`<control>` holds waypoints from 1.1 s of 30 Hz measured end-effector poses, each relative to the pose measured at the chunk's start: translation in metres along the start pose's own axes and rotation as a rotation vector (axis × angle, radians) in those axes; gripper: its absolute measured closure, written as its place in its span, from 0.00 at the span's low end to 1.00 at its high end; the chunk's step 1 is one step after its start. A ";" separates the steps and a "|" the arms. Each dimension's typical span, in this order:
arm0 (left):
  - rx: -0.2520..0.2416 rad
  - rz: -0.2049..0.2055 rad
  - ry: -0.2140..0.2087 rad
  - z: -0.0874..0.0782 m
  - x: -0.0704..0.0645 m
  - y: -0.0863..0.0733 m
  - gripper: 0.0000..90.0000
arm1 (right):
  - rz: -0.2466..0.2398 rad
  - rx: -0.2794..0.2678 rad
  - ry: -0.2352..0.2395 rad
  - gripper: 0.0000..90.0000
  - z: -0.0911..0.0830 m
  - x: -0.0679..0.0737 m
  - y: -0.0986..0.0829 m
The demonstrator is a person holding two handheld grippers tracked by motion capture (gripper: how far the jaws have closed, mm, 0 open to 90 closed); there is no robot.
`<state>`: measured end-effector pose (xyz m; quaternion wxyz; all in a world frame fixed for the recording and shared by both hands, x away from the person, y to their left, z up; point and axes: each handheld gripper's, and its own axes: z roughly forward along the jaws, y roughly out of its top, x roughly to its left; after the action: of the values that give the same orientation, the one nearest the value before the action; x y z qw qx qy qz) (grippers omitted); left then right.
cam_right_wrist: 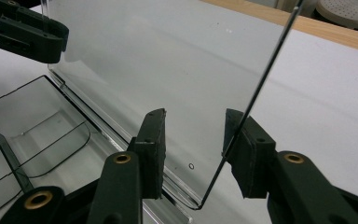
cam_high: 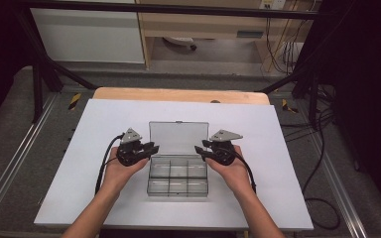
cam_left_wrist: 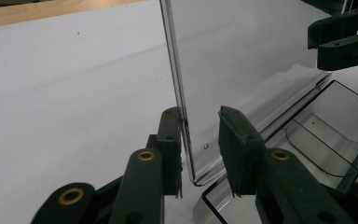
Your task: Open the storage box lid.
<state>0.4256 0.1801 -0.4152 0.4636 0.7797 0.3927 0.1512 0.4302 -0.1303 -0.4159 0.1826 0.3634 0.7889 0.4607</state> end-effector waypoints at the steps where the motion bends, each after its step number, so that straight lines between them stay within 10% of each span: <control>1: 0.000 -0.001 0.000 0.000 0.000 0.000 0.77 | 0.002 0.000 0.000 0.66 0.000 0.000 0.000; 33: -0.007 -0.034 0.014 0.006 0.002 -0.002 0.75 | 0.040 -0.007 -0.012 0.58 0.007 -0.002 -0.002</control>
<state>0.4291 0.1787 -0.4204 0.4661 0.7702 0.4086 0.1500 0.4351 -0.1278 -0.4215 0.1793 0.3811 0.7789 0.4647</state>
